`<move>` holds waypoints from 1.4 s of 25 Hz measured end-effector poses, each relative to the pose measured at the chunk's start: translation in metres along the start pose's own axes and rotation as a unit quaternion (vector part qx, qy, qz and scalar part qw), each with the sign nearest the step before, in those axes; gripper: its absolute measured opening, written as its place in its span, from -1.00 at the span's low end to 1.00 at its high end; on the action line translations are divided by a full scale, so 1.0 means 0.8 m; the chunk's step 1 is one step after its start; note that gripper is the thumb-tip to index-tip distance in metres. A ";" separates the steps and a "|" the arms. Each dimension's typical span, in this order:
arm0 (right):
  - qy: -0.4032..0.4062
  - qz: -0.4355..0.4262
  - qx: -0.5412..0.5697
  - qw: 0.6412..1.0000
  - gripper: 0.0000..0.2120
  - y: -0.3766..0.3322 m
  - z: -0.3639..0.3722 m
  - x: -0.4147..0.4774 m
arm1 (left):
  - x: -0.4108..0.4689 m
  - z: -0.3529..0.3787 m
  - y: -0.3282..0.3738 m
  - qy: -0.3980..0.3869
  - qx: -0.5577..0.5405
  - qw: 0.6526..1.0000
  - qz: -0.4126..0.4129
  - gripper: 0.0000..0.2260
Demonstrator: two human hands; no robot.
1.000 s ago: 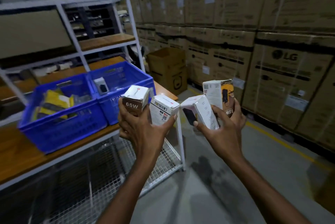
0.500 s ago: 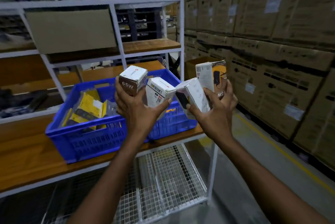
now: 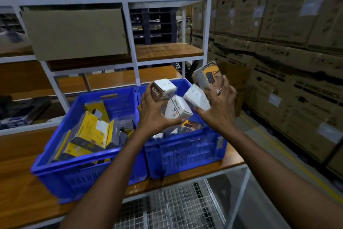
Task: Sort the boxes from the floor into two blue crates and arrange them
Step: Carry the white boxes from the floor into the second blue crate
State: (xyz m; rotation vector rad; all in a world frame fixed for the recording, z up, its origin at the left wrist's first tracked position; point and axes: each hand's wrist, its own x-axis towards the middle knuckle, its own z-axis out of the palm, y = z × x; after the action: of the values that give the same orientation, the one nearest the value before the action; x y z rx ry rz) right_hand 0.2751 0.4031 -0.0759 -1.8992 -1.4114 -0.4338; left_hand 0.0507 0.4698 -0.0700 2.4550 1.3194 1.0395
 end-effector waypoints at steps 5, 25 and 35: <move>-0.118 -0.049 -0.062 0.990 -0.39 -0.005 0.058 0.040 | 0.047 0.029 -0.059 -0.235 0.116 0.965 0.022 -0.06; -0.348 0.010 -0.079 0.934 -0.43 0.008 0.075 0.029 | 0.056 0.049 -0.083 -0.358 -0.033 0.933 0.019 -0.64; -0.067 -0.002 0.121 0.990 -0.78 0.019 -0.038 -0.076 | -0.061 0.018 0.044 -0.024 -0.075 0.997 0.000 -0.75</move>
State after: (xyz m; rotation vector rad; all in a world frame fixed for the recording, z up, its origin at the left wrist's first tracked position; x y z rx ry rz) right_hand 0.2730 0.3376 -0.0989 -1.7545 -1.4832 -0.1302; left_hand 0.0655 0.4132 -0.0891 2.3543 1.1833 1.0326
